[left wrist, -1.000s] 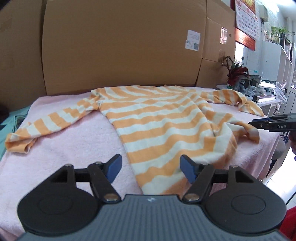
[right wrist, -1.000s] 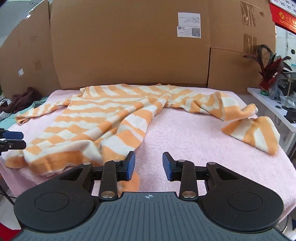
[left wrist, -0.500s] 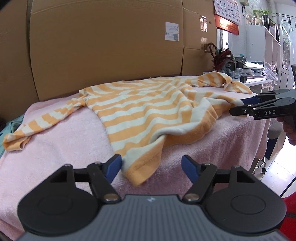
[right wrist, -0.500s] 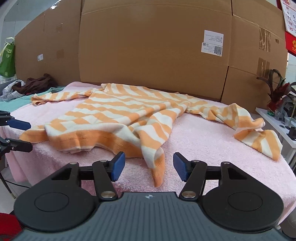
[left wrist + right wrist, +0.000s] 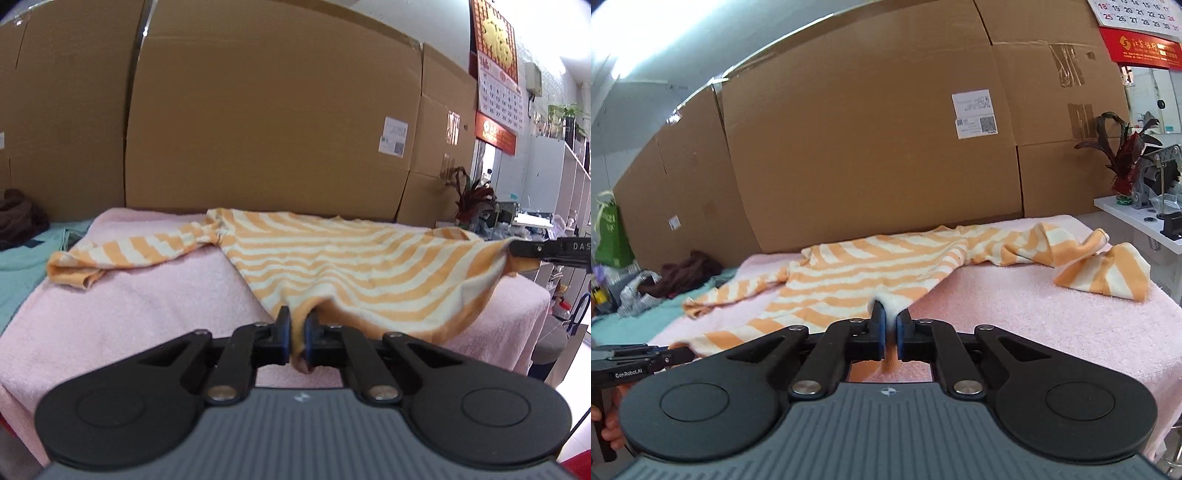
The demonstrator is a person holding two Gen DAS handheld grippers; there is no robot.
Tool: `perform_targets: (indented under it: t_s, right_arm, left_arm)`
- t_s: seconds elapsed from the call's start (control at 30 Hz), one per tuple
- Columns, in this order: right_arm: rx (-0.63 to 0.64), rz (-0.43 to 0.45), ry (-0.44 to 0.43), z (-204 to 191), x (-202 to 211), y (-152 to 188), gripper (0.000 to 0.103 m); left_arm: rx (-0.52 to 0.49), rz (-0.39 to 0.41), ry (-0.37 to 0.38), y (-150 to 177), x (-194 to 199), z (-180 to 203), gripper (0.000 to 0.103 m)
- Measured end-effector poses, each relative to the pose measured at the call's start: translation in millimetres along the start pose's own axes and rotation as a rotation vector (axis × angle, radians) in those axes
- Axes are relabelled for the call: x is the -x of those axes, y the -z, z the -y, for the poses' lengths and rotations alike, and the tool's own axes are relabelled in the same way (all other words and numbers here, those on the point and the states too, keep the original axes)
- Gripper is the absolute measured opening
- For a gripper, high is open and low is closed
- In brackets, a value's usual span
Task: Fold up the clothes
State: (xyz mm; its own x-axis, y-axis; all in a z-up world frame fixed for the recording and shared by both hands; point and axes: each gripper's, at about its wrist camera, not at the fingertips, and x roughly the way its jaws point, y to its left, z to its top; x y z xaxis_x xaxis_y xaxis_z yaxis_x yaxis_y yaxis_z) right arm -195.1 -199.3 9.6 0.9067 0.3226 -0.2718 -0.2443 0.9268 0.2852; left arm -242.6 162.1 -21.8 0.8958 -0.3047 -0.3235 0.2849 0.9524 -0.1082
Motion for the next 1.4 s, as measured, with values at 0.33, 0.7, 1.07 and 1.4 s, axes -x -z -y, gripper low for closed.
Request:
perform_targets:
  t_s: [0.33, 0.7, 1.07, 1.4]
  right_arm:
    - [-0.073, -0.061, 0.045, 30.4, 22.2, 24.7, 0.006]
    - [0.121, -0.143, 0.194, 27.2, 28.5, 45.2, 0.010]
    - [0.134, -0.133, 0.062, -8.6, -43.7, 51.2, 0.008]
    - [0.089, -0.123, 0.218, 27.1, -25.9, 43.4, 0.011]
  left_arm:
    - [0.016, -0.080, -0.031, 22.6, 8.9, -6.9, 0.002]
    - [-0.024, -0.105, -0.174, 23.8, 36.0, -28.3, 0.007]
    - [-0.067, -0.152, 0.030, 28.6, -50.6, 32.9, 0.015]
    - [0.005, -0.181, -0.021, 24.8, -43.4, 0.9, 0.007]
